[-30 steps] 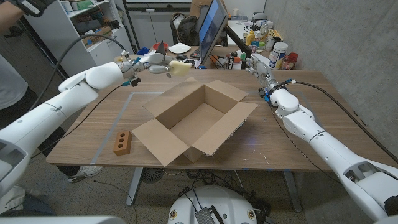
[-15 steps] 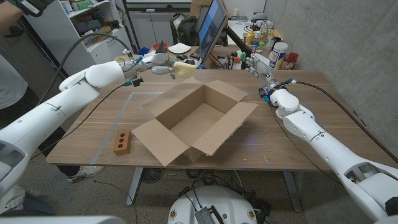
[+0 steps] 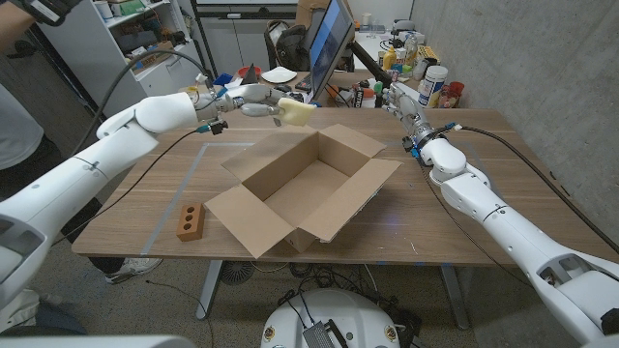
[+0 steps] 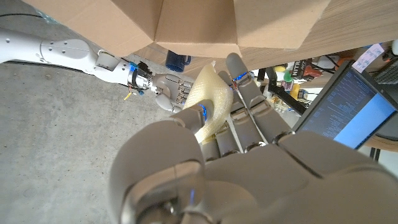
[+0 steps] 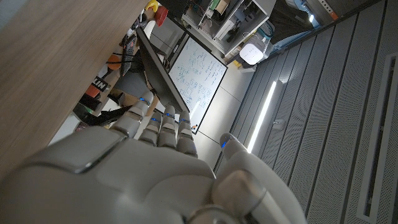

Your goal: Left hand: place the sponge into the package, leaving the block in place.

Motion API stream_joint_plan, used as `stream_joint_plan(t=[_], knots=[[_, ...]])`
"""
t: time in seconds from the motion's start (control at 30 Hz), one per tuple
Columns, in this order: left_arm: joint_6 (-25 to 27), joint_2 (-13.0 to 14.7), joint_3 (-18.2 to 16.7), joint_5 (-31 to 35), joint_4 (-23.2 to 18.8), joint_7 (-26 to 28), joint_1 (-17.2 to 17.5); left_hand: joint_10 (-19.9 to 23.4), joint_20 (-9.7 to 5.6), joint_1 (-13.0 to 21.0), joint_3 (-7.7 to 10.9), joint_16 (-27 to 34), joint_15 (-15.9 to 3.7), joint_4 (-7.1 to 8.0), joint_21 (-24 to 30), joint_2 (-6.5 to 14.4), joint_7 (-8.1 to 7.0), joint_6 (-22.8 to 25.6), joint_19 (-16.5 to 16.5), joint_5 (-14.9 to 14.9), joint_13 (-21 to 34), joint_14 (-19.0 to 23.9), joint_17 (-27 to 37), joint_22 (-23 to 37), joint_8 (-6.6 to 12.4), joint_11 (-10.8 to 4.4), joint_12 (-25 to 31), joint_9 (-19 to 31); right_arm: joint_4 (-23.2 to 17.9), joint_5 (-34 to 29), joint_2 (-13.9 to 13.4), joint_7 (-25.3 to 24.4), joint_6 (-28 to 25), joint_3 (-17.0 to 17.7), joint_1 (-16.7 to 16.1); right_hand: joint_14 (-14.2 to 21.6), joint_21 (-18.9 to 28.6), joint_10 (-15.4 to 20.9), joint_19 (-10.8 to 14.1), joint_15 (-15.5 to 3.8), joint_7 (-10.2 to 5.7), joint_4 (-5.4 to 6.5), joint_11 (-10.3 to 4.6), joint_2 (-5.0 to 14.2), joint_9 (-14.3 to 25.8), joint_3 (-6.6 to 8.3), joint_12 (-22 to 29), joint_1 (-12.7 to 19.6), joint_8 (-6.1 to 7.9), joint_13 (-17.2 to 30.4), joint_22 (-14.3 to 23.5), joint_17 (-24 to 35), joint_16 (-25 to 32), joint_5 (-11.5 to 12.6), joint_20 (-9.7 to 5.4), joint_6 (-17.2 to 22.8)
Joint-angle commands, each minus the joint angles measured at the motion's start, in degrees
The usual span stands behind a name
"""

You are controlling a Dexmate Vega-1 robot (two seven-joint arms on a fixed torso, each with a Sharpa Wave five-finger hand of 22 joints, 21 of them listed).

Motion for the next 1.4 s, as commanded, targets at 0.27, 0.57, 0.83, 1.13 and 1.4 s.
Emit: stream_joint_plan(t=[0.27,0.57,0.83,1.13,1.4], knots=[[-0.08,-0.72,2.87,3.66,-3.86,-7.03,-3.55,3.11,-1.79,0.69,0.08,-0.30,-8.30,0.44,0.48,-0.10,0.10,1.04,-0.14,0.13,0.05,0.18,0.17,0.05,-0.12,-2.69,-0.17,0.08,-0.79,0.49,-0.45,-0.32,0.87,0.89,-1.51,0.28,-0.19,0.28,0.33,0.48,-0.16,-0.21,-0.01,-0.36,0.26,-0.05,-0.22,0.05,0.06,0.29,0.21,-0.03,0.05,0.16,0.30,0.47],[-0.15,-0.78,4.88,11.62,-7.17,-8.86,-5.86,3.26,-1.82,0.73,0.04,-0.49,-8.32,0.60,0.70,-0.10,-0.83,1.62,-0.50,0.14,0.07,-0.05,0.22,0.05,-0.07,-2.41,-0.38,0.10,0.25,0.99,-0.11,0.10,2.02,1.06,-1.80,0.22,-0.19,0.25,0.33,0.43,-0.20,-0.22,0.01,-0.35,0.26,-0.08,-0.23,0.01,0.06,0.29,0.21,-0.03,0.02,0.15,0.26,0.47],[-1.37,-0.68,5.75,19.35,-10.01,-8.33,-6.34,3.59,-2.05,0.78,-0.05,-0.92,-8.40,0.83,0.93,-0.23,-2.69,1.96,-1.41,0.20,0.11,-0.63,0.23,0.04,-0.19,-3.08,-0.72,0.14,0.20,1.13,-0.20,-0.09,2.64,1.40,-2.27,0.25,-0.20,0.22,0.31,0.40,-0.19,-0.20,0.02,-0.35,0.27,-0.12,-0.25,-0.05,0.06,0.29,0.21,-0.01,0.05,0.15,0.27,0.48],[-1.10,-1.22,7.57,22.10,-12.39,-12.92,-7.59,3.76,-2.11,0.73,-0.25,-1.24,-8.39,1.11,1.02,-0.27,-3.10,2.03,-2.46,0.25,0.16,-1.12,0.25,0.03,-0.34,-3.26,-1.02,0.18,0.91,1.46,0.02,0.49,3.31,1.45,-2.10,0.27,-0.19,0.26,0.32,0.41,-0.14,-0.21,-0.05,-0.37,0.27,-0.16,-0.23,-0.08,0.06,0.29,0.21,-0.01,0.05,0.15,0.25,0.49],[-0.76,-1.69,9.15,24.33,-12.86,-16.84,-8.88,3.92,-2.19,0.69,-0.41,-1.46,-8.45,1.34,1.15,-0.30,-3.71,2.12,-3.13,0.32,0.20,-1.40,0.25,0.03,-0.41,-3.35,-1.24,0.20,1.79,1.18,0.24,0.65,3.48,1.14,-1.76,0.28,-0.20,0.24,0.32,0.33,-0.18,-0.20,-0.02,-0.36,0.27,-0.19,-0.24,-0.13,0.06,0.29,0.21,0.00,0.06,0.15,0.22,0.51]])
